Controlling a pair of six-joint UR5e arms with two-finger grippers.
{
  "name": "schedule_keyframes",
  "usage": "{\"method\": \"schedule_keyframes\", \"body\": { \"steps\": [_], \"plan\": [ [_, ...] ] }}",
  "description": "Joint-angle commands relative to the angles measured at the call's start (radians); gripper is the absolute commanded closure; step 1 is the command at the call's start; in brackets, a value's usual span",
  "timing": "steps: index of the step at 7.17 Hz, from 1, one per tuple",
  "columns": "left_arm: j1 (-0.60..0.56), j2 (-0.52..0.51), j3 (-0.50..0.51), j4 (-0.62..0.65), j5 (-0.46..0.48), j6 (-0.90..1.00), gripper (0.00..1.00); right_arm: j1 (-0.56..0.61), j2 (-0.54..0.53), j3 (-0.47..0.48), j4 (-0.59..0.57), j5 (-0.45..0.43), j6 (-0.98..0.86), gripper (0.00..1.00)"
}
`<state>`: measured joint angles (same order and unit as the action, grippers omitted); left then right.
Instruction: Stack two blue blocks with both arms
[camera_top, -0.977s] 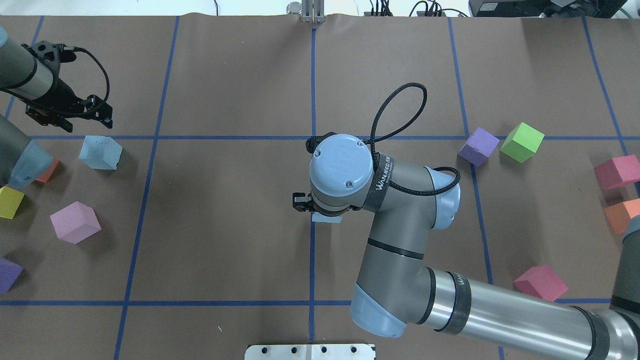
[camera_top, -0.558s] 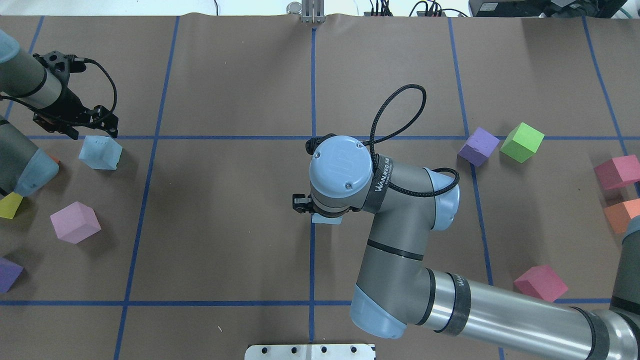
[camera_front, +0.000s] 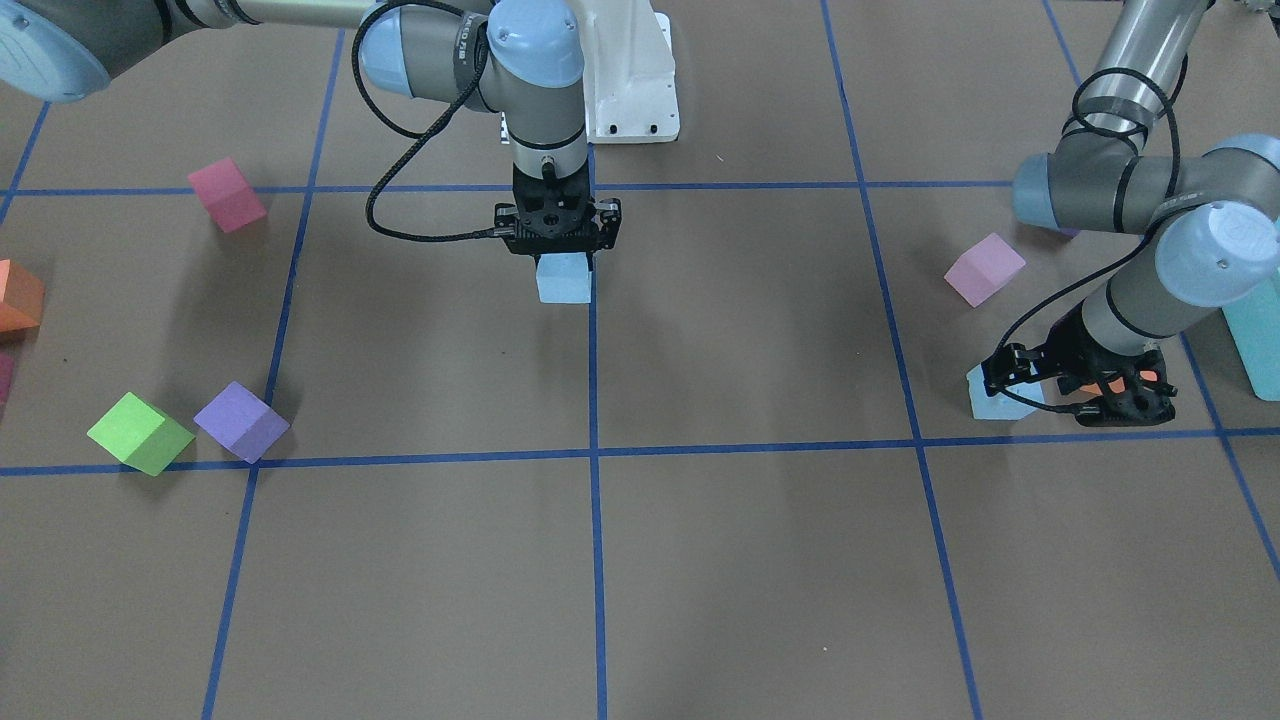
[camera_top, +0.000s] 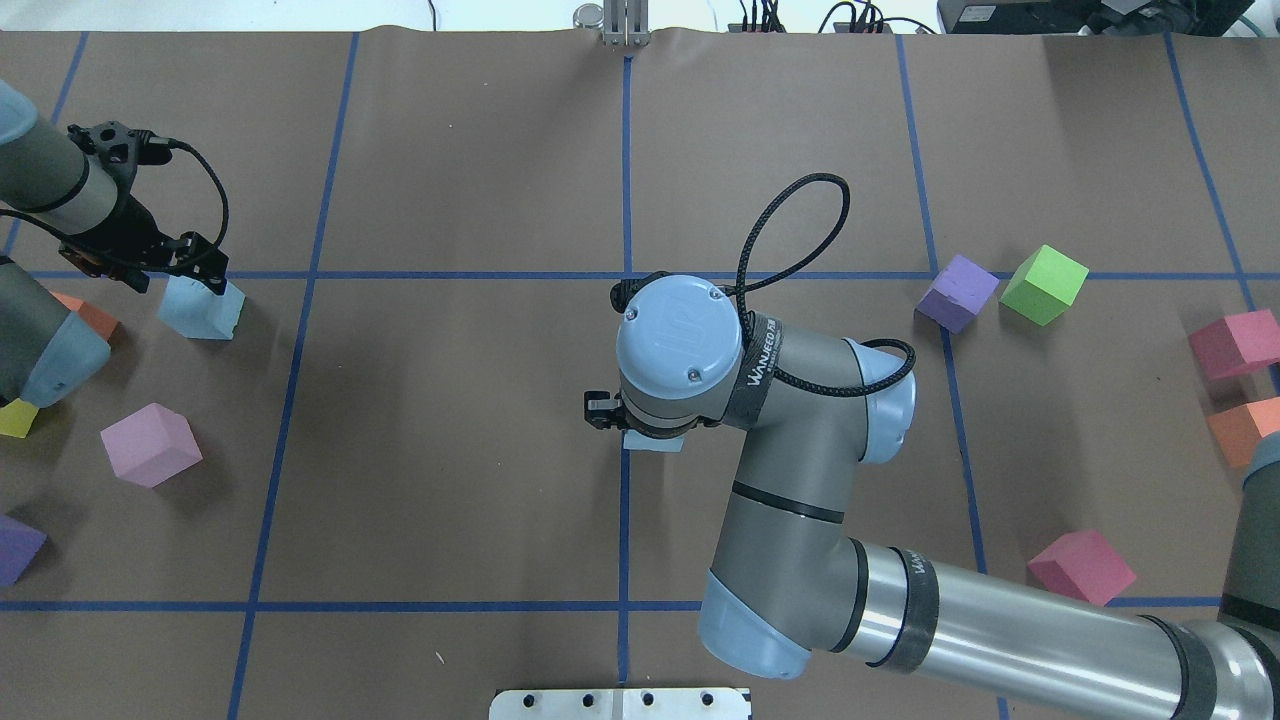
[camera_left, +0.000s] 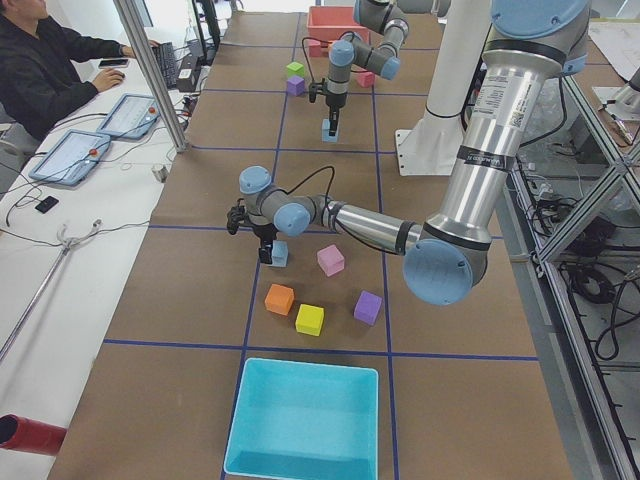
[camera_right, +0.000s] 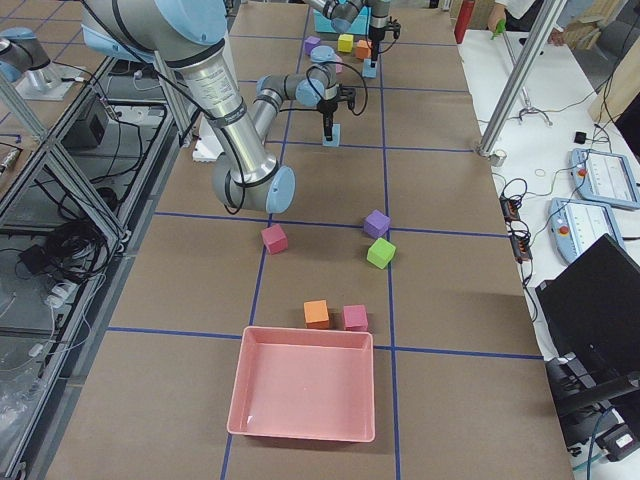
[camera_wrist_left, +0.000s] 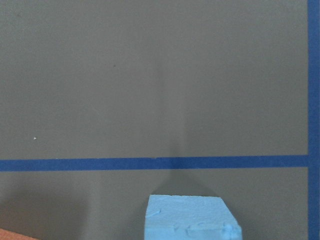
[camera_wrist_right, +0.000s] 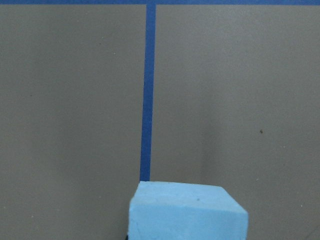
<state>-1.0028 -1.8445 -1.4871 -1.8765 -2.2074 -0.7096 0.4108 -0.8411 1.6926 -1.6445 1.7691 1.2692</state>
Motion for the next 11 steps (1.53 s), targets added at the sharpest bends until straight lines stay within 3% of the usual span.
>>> {"method": "schedule_keyframes", "body": {
  "steps": [1, 6, 9, 11],
  "plan": [
    [0.012, -0.001, 0.001, -0.001, -0.002, -0.010, 0.00, -0.004, 0.000, -0.013, 0.002, 0.001, 0.010, 0.36],
    [0.012, -0.004, 0.004, 0.000, -0.002, -0.016, 0.00, -0.012, 0.039, -0.067, 0.006, 0.001, 0.012, 0.35],
    [0.013, -0.007, 0.011, 0.000, -0.002, -0.014, 0.00, -0.018, 0.034, -0.142, 0.138, 0.000, 0.016, 0.34],
    [0.013, -0.009, 0.018, 0.000, -0.002, -0.018, 0.01, -0.018, 0.036, -0.142, 0.138, 0.001, 0.016, 0.33]
  ]
}}
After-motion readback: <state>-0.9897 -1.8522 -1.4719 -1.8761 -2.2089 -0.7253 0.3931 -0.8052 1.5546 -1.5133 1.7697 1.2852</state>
